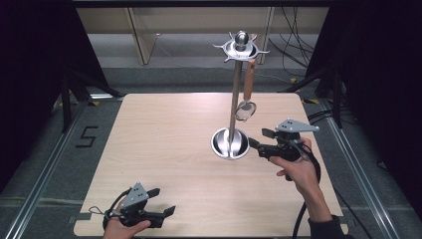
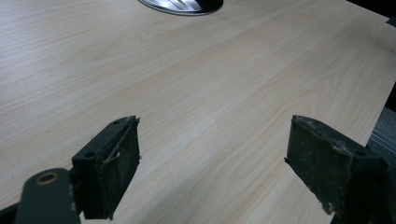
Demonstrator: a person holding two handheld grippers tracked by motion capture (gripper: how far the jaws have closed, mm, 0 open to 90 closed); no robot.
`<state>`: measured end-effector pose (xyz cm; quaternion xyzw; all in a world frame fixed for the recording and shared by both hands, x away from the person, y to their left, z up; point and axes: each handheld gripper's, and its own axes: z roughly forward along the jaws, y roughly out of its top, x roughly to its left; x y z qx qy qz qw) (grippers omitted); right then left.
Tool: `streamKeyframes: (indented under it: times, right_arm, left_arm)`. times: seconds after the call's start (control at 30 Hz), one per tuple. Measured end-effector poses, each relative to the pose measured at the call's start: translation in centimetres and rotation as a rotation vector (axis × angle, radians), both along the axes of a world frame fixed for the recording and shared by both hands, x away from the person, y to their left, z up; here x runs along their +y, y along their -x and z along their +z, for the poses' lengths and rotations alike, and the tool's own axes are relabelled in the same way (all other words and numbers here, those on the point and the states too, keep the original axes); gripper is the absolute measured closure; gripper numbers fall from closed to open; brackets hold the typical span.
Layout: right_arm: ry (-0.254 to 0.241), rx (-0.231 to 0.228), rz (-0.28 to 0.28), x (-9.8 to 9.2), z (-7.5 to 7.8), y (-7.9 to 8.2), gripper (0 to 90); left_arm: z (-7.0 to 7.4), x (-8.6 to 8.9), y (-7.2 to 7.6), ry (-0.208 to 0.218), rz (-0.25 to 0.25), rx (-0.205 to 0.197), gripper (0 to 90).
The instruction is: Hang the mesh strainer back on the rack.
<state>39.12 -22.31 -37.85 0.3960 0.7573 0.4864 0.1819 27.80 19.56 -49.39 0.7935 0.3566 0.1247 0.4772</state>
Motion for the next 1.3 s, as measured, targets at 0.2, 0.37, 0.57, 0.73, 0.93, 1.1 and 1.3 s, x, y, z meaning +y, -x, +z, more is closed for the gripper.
streamKeyframes:
  times: [0.2, 0.37, 0.57, 0.73, 0.93, 1.1, 1.3]
  right_arm:
    - [0.030, -0.012, 0.009, -0.3, -0.9, -0.1, 36.0]
    - [0.005, 0.038, -0.002, -0.4, -1.3, 0.1, 35.2]
    - [0.006, 0.034, 0.009, -0.1, -2.2, 0.4, 34.0]
    - [0.023, 0.062, 0.041, 0.0, -2.4, 0.7, 32.9]
    - [0.028, 0.078, 0.048, 0.4, -3.1, 1.0, 32.0]
    - [0.044, 0.082, 0.070, 0.5, -3.6, 1.2, 31.4]
    - [0.063, 0.101, 0.089, 0.8, -4.2, 1.3, 30.9]
  left_arm:
    - [0.0, -0.1, 0.0, -0.001, 0.003, -0.002, 16.6]
    - [0.0, -0.1, 0.2, 0.009, -0.002, -0.002, 16.6]
    - [-0.1, 0.1, 0.2, -0.001, -0.003, -0.011, 16.6]
    - [-0.2, -0.1, 0.3, 0.021, 0.010, 0.005, 16.6]
    - [-0.1, 0.1, 0.2, -0.001, -0.005, -0.010, 16.6]
    - [-0.1, 0.1, 0.2, -0.010, -0.008, -0.007, 16.6]
    - [-0.1, 0.1, 0.2, -0.009, -0.009, -0.010, 16.6]
